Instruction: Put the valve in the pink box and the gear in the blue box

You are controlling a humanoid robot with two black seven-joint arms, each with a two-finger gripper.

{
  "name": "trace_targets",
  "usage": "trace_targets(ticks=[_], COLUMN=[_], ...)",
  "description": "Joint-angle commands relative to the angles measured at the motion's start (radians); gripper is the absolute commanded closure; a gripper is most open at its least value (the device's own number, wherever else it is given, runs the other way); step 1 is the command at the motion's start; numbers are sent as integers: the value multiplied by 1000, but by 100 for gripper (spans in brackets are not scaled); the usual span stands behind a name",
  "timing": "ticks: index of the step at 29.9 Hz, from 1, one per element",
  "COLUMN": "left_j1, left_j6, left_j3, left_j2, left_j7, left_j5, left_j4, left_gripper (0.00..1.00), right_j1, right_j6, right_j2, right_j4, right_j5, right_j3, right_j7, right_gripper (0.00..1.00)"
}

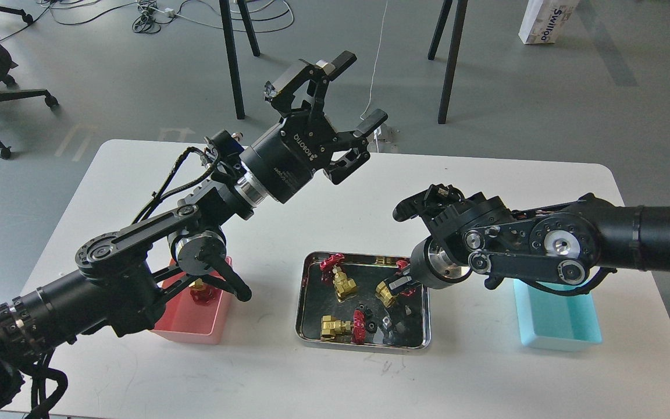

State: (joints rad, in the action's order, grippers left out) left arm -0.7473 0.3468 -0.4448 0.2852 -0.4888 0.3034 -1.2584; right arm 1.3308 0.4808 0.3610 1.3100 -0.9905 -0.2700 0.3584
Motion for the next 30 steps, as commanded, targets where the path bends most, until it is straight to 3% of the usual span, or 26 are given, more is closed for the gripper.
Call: trace_targets(ticks=[1, 11, 14, 21, 23, 27, 30], left_j1=[0, 0, 0, 0, 0, 2, 3], left_j6=[0, -2, -3, -5, -3, -5, -6], left_j3=[0, -3, -2, 3, 5, 3, 9], left_j2=[-3, -38, -53, -64, -64, -63, -66], left_j7=[0, 0, 0, 0, 0, 0, 0], left_j5=[0, 0, 0, 0, 0, 0, 0], left_j4=[1, 4, 13, 16, 16, 16, 27], left_gripper=[8, 8, 8, 8, 8, 8, 8], right_j1=[41, -31, -82, -179, -192, -214, -223], right_j6=[1, -4, -11, -117, -133, -160, -168], right_j2=[171, 666, 710, 670, 651, 619, 612], right_j4=[66, 192, 213, 212, 212, 206, 201], right_j5=[7, 9, 9, 10, 10, 10, 32], right_j3=[31, 60, 60, 58, 60, 60, 61], right_j7=[1, 20, 16, 11, 11, 13, 14], right_gripper=[90, 91, 91, 89, 81, 55, 29])
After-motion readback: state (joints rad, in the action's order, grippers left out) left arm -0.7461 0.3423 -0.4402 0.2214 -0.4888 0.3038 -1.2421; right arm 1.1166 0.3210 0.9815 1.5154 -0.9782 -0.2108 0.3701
